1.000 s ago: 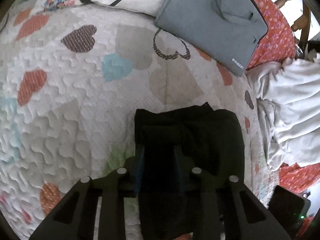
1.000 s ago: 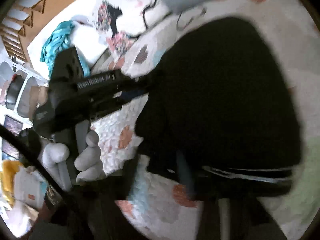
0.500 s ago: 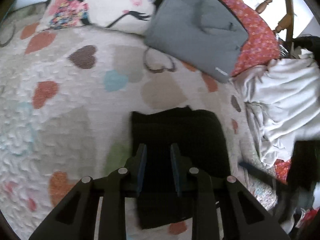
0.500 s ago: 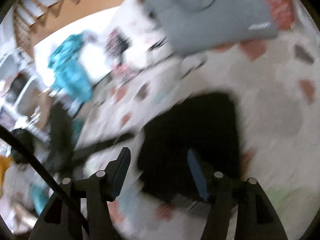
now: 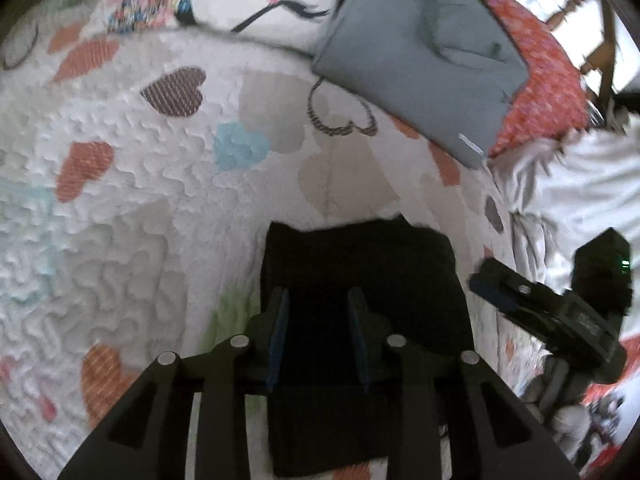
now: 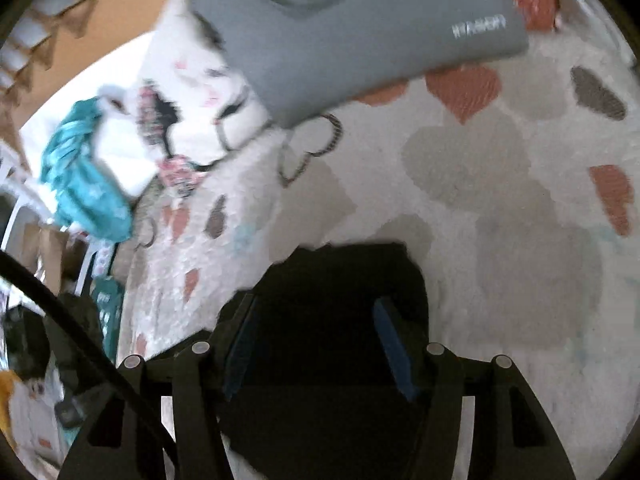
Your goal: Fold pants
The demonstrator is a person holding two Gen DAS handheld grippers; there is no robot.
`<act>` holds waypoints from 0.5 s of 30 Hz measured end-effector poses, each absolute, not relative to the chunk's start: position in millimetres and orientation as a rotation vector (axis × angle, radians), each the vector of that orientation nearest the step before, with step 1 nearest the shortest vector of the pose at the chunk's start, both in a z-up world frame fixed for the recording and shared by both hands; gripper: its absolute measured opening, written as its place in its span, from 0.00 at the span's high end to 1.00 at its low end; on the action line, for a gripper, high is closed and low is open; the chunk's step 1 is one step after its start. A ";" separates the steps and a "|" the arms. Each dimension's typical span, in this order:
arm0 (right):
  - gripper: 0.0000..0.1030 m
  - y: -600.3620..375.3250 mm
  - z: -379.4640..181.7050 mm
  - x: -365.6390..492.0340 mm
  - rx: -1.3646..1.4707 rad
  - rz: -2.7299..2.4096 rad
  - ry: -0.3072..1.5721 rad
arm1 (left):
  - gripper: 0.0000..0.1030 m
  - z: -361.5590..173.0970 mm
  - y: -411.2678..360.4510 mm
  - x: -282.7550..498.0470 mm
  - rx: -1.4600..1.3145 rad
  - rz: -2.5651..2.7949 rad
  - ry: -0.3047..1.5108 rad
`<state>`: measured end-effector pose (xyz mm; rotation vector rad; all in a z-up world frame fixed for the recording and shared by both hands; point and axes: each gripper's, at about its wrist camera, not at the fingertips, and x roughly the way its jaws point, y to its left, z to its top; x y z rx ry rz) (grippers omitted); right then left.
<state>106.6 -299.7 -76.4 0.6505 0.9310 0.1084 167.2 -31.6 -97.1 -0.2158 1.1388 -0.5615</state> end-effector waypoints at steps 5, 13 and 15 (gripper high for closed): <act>0.35 -279.6 -81.2 31.0 0.538 0.072 0.905 | 0.71 -122.9 -26.6 127.5 -0.134 -0.539 1.148; 0.30 -295.7 -123.2 16.1 0.717 0.018 0.984 | 0.58 -112.6 -13.6 118.9 -0.167 -0.496 1.127; 0.30 -290.6 -95.4 0.5 0.649 0.015 0.902 | 0.58 -96.0 -5.1 103.2 -0.154 -0.490 1.079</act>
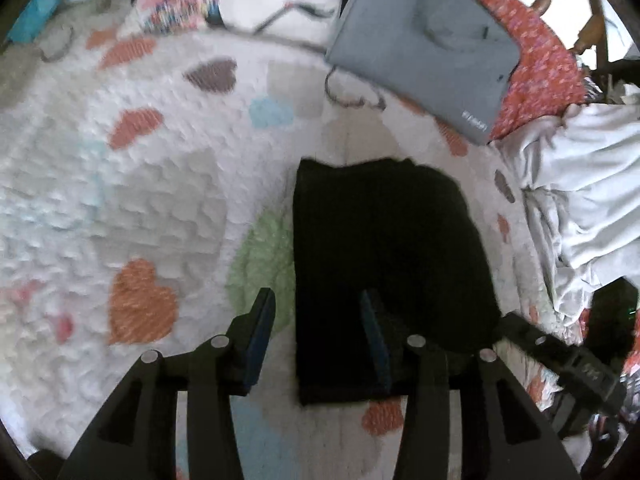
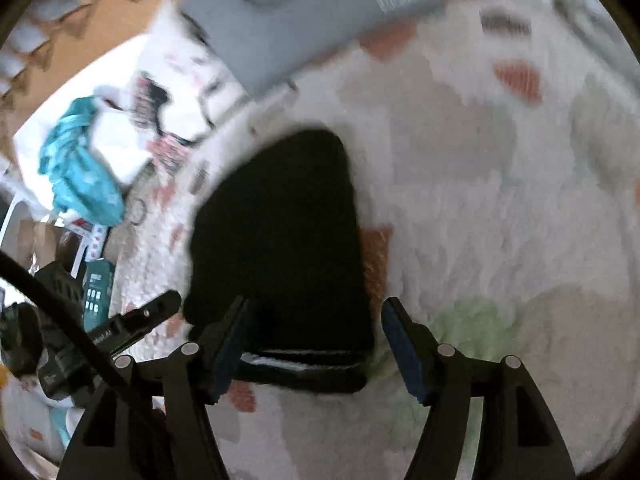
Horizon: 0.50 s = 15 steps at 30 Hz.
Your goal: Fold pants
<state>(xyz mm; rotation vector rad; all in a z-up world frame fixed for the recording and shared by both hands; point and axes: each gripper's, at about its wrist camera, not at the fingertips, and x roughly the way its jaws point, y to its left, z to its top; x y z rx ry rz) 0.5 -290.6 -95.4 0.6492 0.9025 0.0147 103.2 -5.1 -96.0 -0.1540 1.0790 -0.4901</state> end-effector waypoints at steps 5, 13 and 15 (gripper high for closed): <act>0.04 -250.0 -30.8 -66.2 0.317 -0.183 0.619 | 0.57 -41.5 9.4 32.0 -0.012 -0.385 0.798; 0.05 -254.7 -15.0 -92.5 0.266 -0.318 0.566 | 0.04 21.2 25.6 -41.0 0.010 -0.135 0.467; 0.00 -238.5 -6.5 -111.4 0.131 -0.412 0.440 | 0.04 25.9 27.6 -48.6 0.015 -0.094 0.443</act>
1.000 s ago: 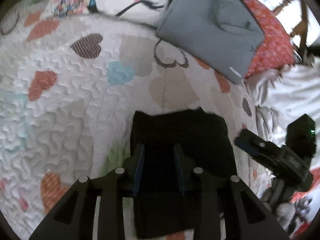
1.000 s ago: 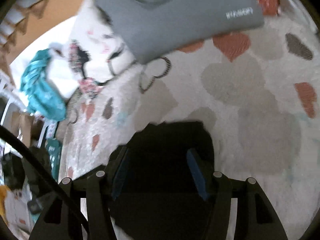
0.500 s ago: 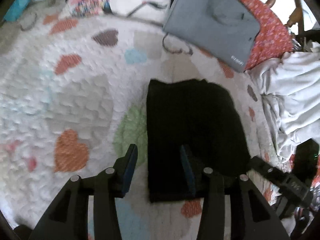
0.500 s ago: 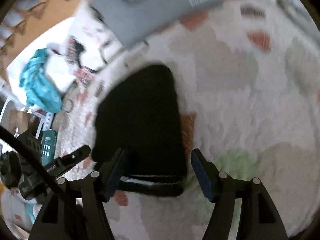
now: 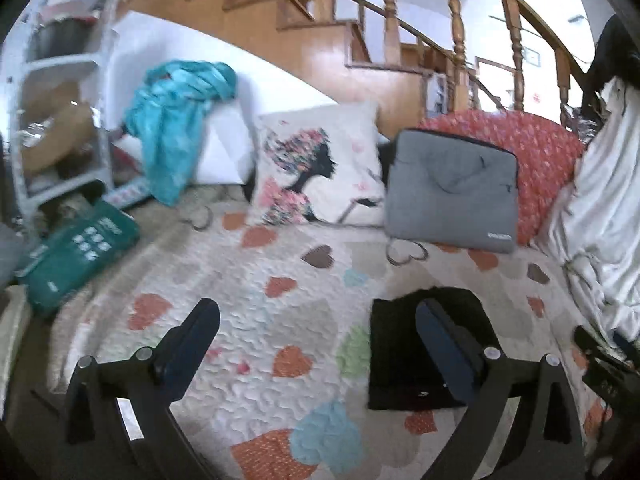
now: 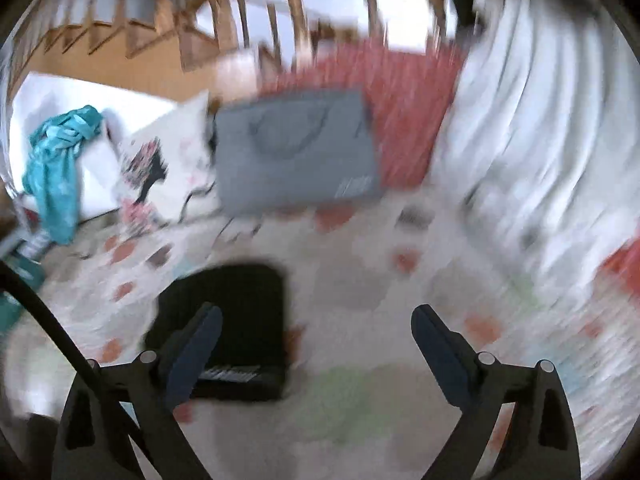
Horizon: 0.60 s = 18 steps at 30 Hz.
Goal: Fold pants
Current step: 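Open both grippers and lift them away from the folded bundle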
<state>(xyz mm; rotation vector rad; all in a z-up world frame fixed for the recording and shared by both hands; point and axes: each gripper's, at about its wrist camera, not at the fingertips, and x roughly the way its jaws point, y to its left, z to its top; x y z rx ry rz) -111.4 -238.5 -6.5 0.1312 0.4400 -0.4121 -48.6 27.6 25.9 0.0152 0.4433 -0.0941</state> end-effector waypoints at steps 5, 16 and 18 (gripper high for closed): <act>0.00 -237.3 -29.6 -100.3 0.101 -0.418 0.526 | 0.04 9.8 9.9 -46.4 0.098 -0.048 0.506; 0.03 -265.8 -111.6 -93.6 0.207 -0.425 0.738 | 0.04 -44.6 -25.2 -40.4 0.188 -0.158 0.732; 0.03 -265.8 -115.2 -92.2 0.197 -0.434 0.757 | 0.04 -48.4 -27.1 -39.9 0.187 -0.171 0.750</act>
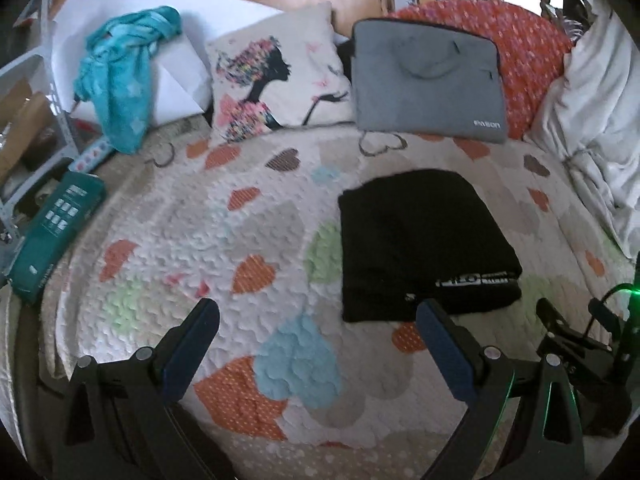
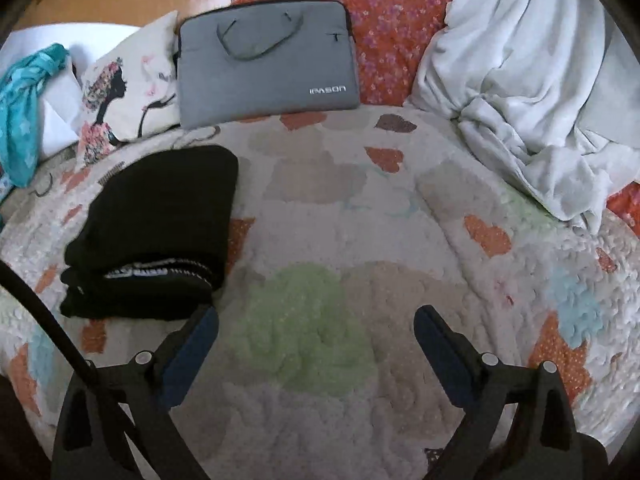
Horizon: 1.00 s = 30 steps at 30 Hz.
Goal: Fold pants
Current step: 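Open both grippers and lift them away from the folded bundle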
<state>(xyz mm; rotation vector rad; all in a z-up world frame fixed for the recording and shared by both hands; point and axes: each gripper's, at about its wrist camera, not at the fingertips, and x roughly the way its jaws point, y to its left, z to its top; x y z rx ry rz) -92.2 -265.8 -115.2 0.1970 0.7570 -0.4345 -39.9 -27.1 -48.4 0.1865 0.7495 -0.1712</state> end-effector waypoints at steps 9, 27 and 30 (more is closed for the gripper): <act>0.03 -259.2 -126.4 -84.7 0.176 -0.410 0.815 | 0.04 -55.9 -24.1 -34.0 0.161 -0.189 0.797; 0.03 -259.4 -134.0 -80.6 0.186 -0.404 0.846 | 0.04 -59.1 -25.3 -31.5 0.147 -0.211 0.814; 0.03 -258.3 -134.7 -80.5 0.187 -0.403 0.849 | 0.04 -59.6 -25.3 -31.5 0.146 -0.214 0.817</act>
